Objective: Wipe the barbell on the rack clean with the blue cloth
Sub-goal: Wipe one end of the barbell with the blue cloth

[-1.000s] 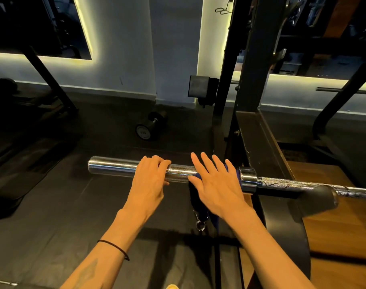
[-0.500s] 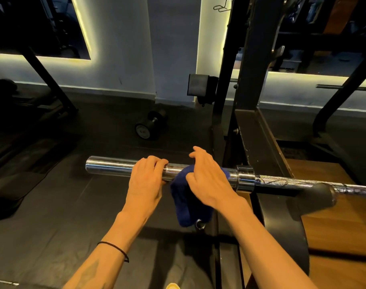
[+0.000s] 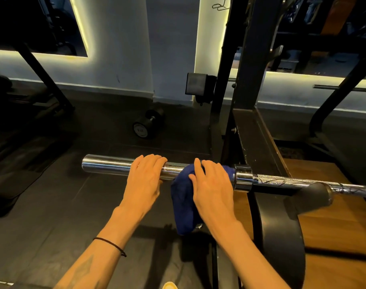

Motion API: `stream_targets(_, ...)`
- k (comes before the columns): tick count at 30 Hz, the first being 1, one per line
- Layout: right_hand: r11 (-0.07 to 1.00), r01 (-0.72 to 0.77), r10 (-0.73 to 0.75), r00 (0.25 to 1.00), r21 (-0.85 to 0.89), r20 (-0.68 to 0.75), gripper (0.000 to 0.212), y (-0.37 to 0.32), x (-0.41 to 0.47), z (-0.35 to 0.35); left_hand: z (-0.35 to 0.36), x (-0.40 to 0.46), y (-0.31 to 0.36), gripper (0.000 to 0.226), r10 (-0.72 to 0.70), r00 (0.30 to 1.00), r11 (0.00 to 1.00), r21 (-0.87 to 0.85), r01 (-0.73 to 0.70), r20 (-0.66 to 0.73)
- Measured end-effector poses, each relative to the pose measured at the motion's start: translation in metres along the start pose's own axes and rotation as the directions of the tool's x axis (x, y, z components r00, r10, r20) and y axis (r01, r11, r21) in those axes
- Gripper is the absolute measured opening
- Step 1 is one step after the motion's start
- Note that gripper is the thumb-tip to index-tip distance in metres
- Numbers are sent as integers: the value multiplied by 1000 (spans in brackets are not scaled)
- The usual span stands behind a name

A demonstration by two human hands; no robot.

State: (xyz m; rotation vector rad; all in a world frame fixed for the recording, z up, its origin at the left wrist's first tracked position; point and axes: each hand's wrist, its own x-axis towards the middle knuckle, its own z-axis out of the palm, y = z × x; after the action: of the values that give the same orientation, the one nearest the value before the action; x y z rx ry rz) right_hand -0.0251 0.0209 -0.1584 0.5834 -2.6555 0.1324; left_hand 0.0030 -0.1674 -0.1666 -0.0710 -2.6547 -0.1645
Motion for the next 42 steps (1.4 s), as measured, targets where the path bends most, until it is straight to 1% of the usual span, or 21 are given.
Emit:
stream_targets(5,995,7,-14,997,99,75,54,-29,10,4,8,-8,5,59,-17,992,999,-30,13,-129)
stream_targets(8,979,58,-76,994,193,83,55,-40,18,6,8,-9,6,60,-14,986,1000,-24,10,-165)
stream_targets(10,966,87,-111,990,243,87,54,-37,21,5,4,-7,5,67,6,995,1000,16,-5,-96)
stream_targets(12,963,99,-123,989,249,80,57,-28,20,2,-2,-4,1,77,30,999,997,75,-32,28)
stream_targets(13,967,87,-108,991,240,78,58,-23,19,0,-6,-2,-2,79,43,996,995,88,-50,81)
stream_targets(16,983,-7,-8,996,181,85,52,-3,13,-1,-21,5,-10,70,71,982,993,86,-87,173)
stream_targets(18,991,-65,54,994,115,98,53,10,7,-3,-27,12,-11,64,74,970,994,57,-89,230)
stream_targets(21,992,-100,92,990,73,105,59,17,1,-4,-30,18,-5,55,16,959,1000,-25,-9,283)
stream_targets(23,989,-122,113,988,84,106,55,11,0,-6,-31,17,0,53,-47,965,998,-36,58,258)
stream_targets(25,986,-118,108,990,116,90,49,-1,2,-8,-30,13,3,51,-61,979,997,-37,70,195)
stream_targets(27,982,-80,67,994,168,83,44,-16,6,-9,-21,8,2,50,-23,994,999,-32,26,109)
stream_targets(29,980,-19,3,997,200,78,37,-35,10,-6,-11,4,2,49,4,1000,1000,22,-4,14)
stream_targets(32,967,71,-95,992,245,87,38,-54,15,-2,-3,2,4,43,-13,998,994,107,20,-66)
stream_targets(34,964,103,-130,987,246,95,48,-50,16,-4,-3,4,3,51,-16,999,991,133,21,-38)
stream_targets(36,969,107,-134,985,222,113,56,-34,13,-6,-7,8,0,64,7,999,989,150,-13,38)
stream_targets(39,988,35,-54,991,149,125,61,-2,6,-10,-12,8,-8,65,57,993,987,144,-72,102)
stream_targets(42,996,-36,24,989,84,143,68,22,-5,-15,-19,9,-13,65,102,983,988,101,-119,155)
